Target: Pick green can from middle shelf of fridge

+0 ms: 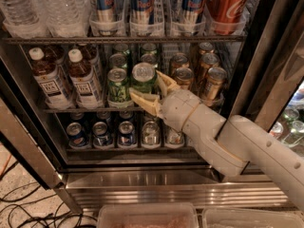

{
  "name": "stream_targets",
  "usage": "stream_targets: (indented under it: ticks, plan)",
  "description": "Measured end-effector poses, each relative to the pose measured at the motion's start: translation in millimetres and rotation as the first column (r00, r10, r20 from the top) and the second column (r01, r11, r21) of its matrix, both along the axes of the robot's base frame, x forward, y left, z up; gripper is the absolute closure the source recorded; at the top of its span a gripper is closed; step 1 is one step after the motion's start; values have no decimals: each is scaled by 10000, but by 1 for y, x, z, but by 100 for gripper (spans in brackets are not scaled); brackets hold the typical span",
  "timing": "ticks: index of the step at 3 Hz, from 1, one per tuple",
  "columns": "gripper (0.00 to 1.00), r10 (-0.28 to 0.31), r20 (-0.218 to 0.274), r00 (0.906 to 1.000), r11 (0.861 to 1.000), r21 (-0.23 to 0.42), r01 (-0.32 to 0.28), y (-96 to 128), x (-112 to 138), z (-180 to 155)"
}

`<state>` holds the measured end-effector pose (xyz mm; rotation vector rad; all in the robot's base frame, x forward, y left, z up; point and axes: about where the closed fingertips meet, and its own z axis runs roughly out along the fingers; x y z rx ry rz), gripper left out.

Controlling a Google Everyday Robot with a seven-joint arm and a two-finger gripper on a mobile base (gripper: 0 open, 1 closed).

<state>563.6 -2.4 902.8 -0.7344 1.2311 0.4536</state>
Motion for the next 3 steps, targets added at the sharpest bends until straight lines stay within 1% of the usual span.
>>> stream_targets:
  ticks: [1,2,3]
  plan:
    - [100,1058,-331,9938,9937,-343,-1069,4,-22,-20]
    - [100,2117,-1012,9721,9758,-341,-2160,2,-45,-41]
    - [100,3178,-1798,9310,9458,-90,-3246,-2,-66,-45]
